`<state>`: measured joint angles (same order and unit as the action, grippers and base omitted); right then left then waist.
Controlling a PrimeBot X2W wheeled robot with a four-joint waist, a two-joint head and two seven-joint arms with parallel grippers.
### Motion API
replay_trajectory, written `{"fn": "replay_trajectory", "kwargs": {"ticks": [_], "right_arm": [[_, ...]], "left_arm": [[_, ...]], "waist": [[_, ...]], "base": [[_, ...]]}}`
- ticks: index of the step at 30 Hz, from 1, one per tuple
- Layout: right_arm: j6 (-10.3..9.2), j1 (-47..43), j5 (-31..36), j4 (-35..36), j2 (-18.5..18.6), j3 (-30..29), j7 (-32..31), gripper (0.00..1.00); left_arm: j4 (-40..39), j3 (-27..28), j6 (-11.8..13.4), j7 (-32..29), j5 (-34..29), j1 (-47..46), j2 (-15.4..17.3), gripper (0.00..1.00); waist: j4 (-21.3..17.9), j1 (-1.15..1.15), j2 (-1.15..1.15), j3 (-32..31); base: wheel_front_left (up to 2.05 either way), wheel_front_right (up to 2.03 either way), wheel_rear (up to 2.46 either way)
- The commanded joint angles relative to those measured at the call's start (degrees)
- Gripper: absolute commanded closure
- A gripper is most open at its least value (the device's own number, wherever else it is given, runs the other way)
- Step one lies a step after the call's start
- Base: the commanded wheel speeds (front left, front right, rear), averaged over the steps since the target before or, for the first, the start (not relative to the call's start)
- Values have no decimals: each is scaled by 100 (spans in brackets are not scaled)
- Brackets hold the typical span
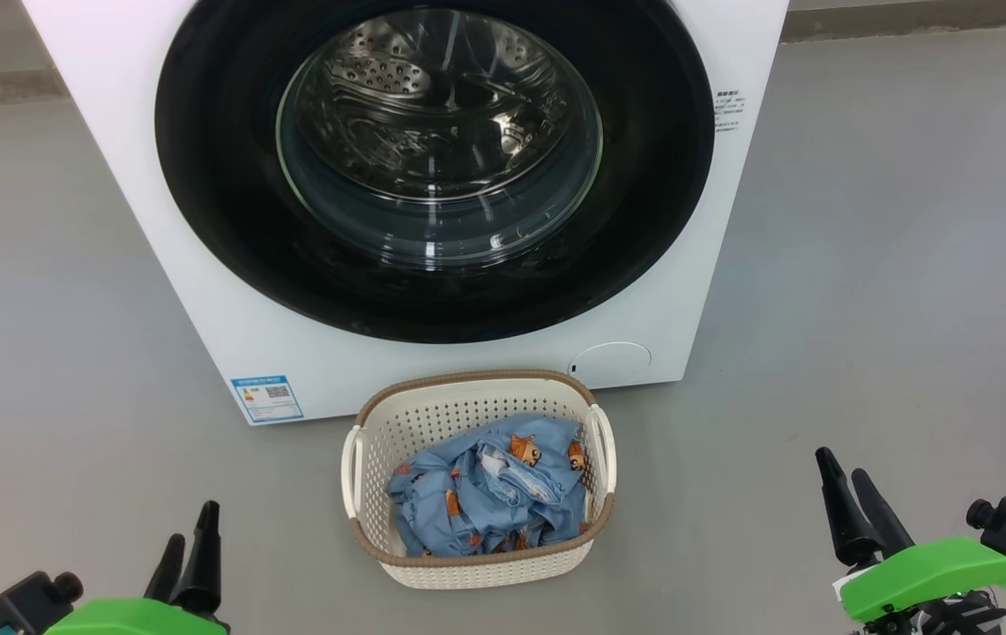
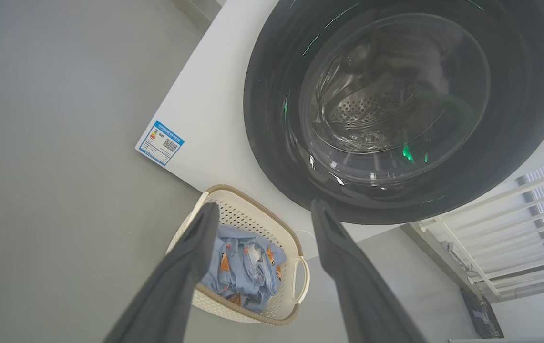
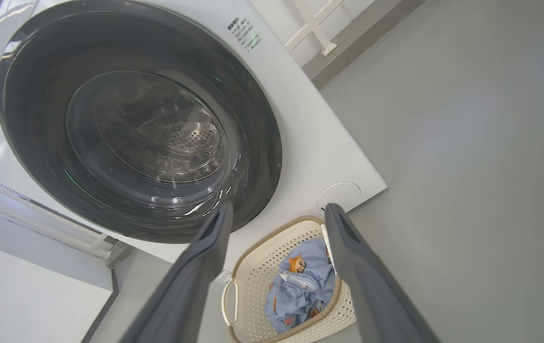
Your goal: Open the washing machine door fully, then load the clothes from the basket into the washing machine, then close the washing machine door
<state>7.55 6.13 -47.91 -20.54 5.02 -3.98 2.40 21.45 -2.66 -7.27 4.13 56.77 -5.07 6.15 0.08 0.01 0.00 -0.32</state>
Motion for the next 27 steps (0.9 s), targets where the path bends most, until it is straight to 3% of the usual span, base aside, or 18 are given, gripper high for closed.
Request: {"fn": "replay_trajectory", "kwargs": {"ticks": [1,27], "right_arm": [[-3,312,269,112,71,87,93,0],[-5,547,2401,-18,91,120,536,0]], "left_arm": [[-91,89,-13,94,-219,-283,141,0],[117,59,-17,516,-1937,-376,276,0]], "waist": [[0,-1,0,1],[-51,-1,0,-67]], "base": [[0,0,0],[0,0,0]]}}
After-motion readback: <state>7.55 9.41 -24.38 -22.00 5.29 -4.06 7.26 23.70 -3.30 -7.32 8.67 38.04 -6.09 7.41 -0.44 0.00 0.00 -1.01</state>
